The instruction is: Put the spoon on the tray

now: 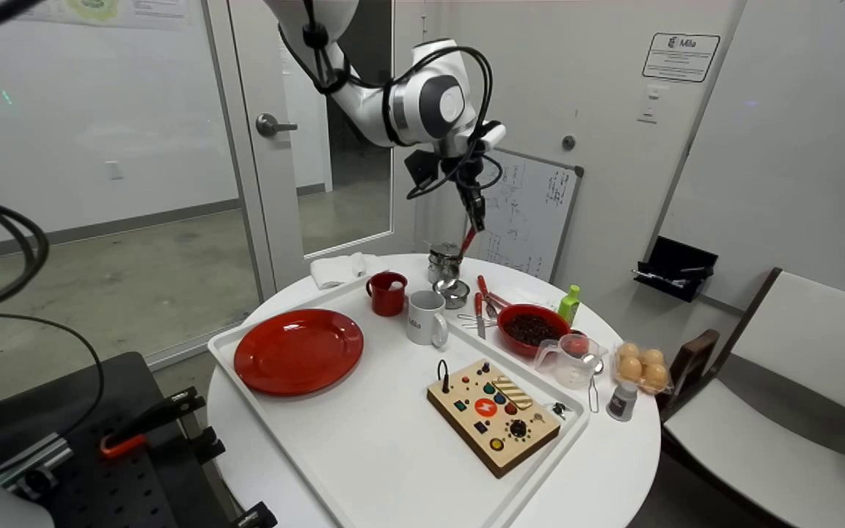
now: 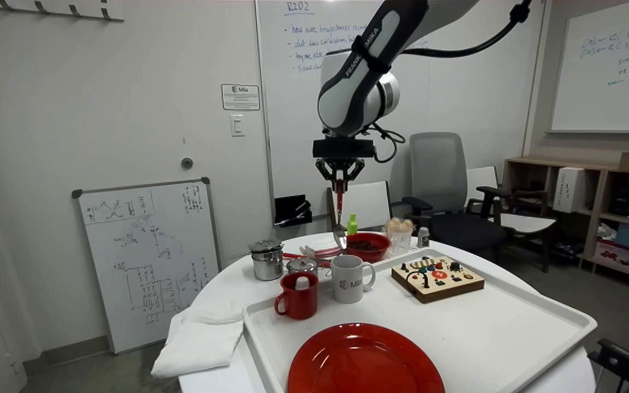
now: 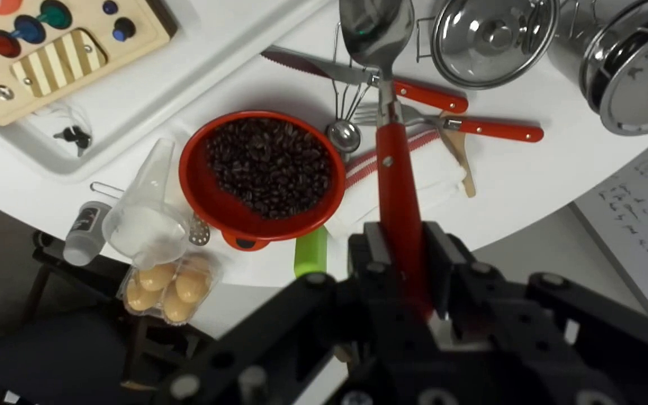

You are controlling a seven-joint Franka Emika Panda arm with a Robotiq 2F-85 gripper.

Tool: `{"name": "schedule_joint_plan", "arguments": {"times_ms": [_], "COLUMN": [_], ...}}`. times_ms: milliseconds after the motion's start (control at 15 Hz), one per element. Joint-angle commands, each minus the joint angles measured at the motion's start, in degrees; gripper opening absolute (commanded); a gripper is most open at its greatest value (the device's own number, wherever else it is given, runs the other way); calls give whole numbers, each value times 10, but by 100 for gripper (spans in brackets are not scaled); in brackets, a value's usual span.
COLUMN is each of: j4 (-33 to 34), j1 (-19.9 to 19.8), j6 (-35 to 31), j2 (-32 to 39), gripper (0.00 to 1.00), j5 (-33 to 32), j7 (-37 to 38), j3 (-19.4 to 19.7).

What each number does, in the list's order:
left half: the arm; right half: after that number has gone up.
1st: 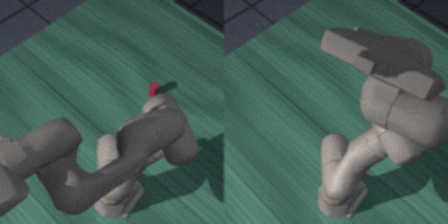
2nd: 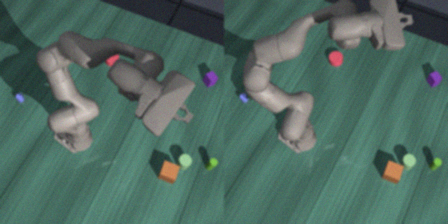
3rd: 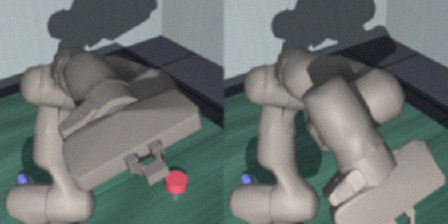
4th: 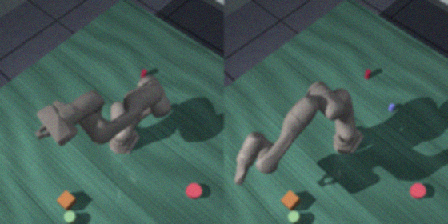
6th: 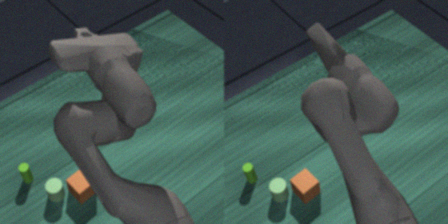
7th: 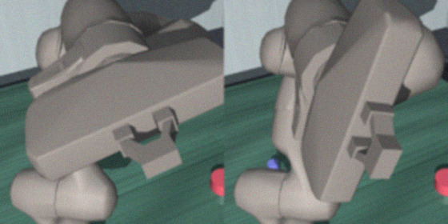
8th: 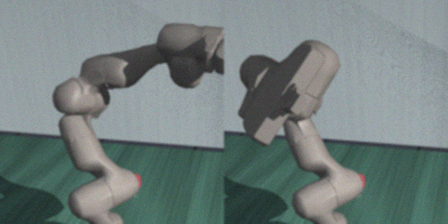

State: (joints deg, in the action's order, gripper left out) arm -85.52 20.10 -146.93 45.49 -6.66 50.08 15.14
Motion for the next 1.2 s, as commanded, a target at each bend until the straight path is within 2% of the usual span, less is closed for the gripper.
{"name": "schedule_joint_plan", "arguments": {"times_ms": [0, 533, 733, 867, 933, 1133], "j4": [-81, -243, -299, -310, -279, -297], "j1": [17, -20, -39, -58, -54, -68], "j6": [-20, -6, 23, 53, 35, 46], "j2": [-65, -194, -227, -231, -205, -214], "gripper": [13, 13, 13, 13, 19, 19], "j5": [-39, -46, -43, -34, -45, -43], "j7": [38, 6, 3, -2, 19, 13], "j3": [18, -20, -29, -39, -40, -46]}}
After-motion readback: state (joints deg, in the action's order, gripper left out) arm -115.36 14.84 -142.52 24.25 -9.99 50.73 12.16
